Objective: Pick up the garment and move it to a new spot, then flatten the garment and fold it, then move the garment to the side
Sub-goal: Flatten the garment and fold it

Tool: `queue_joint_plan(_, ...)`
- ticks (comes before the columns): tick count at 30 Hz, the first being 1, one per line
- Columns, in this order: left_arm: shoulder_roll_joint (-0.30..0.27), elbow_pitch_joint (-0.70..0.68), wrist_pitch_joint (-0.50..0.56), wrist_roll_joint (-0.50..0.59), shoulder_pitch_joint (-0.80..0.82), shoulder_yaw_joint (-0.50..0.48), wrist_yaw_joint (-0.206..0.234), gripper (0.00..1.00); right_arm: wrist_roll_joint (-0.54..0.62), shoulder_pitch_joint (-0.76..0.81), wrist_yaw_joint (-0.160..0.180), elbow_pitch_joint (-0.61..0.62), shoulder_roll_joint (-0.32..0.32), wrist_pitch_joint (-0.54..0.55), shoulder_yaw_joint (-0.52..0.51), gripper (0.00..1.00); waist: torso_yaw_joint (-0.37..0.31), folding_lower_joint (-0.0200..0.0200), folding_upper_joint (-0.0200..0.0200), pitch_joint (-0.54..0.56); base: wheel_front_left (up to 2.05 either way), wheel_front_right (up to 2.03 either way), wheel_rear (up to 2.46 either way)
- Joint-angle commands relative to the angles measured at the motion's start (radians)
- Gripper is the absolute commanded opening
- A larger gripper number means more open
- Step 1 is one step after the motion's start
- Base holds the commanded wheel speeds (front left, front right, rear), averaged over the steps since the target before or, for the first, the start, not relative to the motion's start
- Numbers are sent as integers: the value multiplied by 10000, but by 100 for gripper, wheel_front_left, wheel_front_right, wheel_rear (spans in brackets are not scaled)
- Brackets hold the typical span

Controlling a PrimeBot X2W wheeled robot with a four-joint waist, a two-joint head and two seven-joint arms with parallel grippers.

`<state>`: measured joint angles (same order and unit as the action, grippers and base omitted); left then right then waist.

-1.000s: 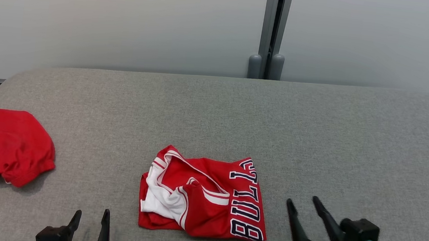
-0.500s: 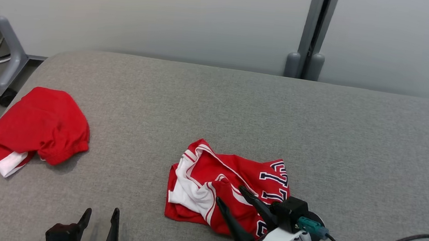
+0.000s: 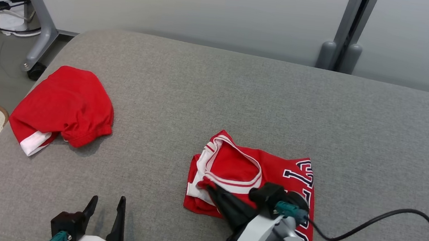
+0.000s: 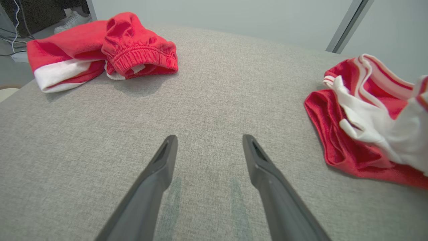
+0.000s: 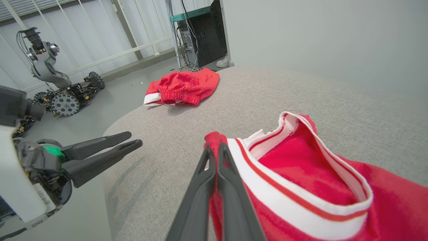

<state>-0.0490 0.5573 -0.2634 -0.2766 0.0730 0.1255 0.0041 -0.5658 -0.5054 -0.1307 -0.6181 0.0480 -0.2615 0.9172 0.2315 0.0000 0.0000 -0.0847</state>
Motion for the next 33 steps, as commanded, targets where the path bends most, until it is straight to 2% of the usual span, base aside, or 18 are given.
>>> queue_joint_plan(1, -33, 13, -15, -61, 222, 74, -36, 100, -107, -156, -1, 56, 57, -28, 329, 0, 98, 0, 0, -53, 0, 0, 0)
queue_joint_plan(7, -38, 17, -15, -207, 492, 515, 7, 100, -610, -616, -1, -78, 60, 192, 2297, 0, 333, 0, 0, -162, 0, 0, 0)
queue_joint_plan(8, -38, 14, -15, -238, 515, 581, 18, 100, -728, -669, -1, -136, 67, 150, 2459, 35, 354, 0, 0, -175, 0, 0, 0)
queue_joint_plan(9, -38, 14, -15, -238, 515, 581, 18, 100, -728, -669, -1, -136, 67, 150, 2459, 35, 354, 0, 0, -175, 0, 0, 0)
queue_joint_plan(10, -35, 11, -15, -256, 554, 640, 21, 100, -906, -639, -1, -205, 64, 126, 2601, 100, 370, 0, 0, -187, 0, 0, 0)
queue_joint_plan(13, -35, -42, -15, -301, 627, 672, 61, 100, -1313, -699, 1, -303, 55, 20, 2780, 100, 294, 0, 0, -215, 0, 0, 0)
queue_joint_plan(16, -35, -79, -15, -260, 597, 596, 94, 100, -1376, -824, 1, -473, 75, -47, 2388, 100, 92, 0, 0, -191, 0, 0, 0)
queue_joint_plan(19, -38, -166, -15, -182, 586, 518, 149, 100, -712, -566, 1, -421, 89, -48, 765, 100, -160, 0, 0, -164, 0, 0, 0)
queue_joint_plan(27, -38, -317, -15, -14, 416, 241, 160, 100, 2043, 1322, -1, 54, 205, -45, -4563, 100, -825, 0, 0, 41, 0, 0, 0)
queue_joint_plan(33, -44, -419, -15, 248, 240, -56, 167, 100, 3391, 2404, -1, 657, 68, -45, -6860, 100, -1340, 0, 0, 216, 0, 0, 0)
